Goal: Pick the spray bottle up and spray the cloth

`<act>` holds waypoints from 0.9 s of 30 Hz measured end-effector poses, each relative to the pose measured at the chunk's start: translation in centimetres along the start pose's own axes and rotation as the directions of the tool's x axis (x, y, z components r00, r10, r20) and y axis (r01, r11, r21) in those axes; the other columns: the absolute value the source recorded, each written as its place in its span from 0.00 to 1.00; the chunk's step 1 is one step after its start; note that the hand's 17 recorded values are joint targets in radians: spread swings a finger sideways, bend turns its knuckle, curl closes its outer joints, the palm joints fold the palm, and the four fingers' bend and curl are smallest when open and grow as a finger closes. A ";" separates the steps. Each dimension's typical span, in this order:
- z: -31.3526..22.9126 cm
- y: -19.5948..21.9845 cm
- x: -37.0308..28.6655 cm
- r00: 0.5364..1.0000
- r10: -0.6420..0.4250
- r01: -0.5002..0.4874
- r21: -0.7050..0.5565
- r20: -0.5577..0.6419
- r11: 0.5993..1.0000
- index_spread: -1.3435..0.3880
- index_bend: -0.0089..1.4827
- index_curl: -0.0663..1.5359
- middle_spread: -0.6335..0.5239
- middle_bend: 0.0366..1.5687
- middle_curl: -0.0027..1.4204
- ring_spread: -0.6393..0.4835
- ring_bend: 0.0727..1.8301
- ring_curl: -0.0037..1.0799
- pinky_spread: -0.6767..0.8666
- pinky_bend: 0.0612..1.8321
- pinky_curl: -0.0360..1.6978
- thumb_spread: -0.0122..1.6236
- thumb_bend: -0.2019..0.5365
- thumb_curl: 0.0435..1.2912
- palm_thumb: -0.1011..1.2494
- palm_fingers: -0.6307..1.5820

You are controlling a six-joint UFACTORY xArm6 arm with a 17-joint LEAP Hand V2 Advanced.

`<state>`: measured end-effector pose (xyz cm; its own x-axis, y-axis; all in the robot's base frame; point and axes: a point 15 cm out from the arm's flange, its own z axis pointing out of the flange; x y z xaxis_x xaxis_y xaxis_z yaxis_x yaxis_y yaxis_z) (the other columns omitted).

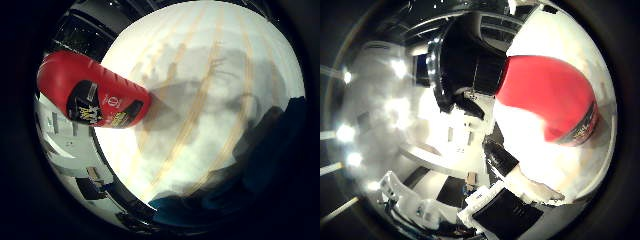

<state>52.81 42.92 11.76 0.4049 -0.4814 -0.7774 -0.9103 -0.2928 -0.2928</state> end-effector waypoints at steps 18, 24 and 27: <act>-2.5 -0.8 1.1 0.998 -0.044 0.044 -0.010 -0.054 0.999 0.60 0.12 0.25 0.57 0.10 0.21 0.67 0.19 0.24 0.67 0.16 0.20 0.62 0.24 0.21 0.47 0.37; -4.1 -1.2 0.6 0.991 -0.097 0.094 -0.031 -0.092 0.995 0.60 0.13 0.25 0.57 0.10 0.21 0.68 0.18 0.24 0.67 0.16 0.19 0.62 0.24 0.21 0.47 0.37; -5.6 -1.5 0.4 0.990 -0.103 0.101 -0.035 -0.095 0.994 0.60 0.12 0.25 0.57 0.10 0.22 0.69 0.17 0.23 0.67 0.15 0.19 0.62 0.24 0.21 0.47 0.38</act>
<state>54.84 38.53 14.96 0.5032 -0.5245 -0.6867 -0.8614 -0.3682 -0.3500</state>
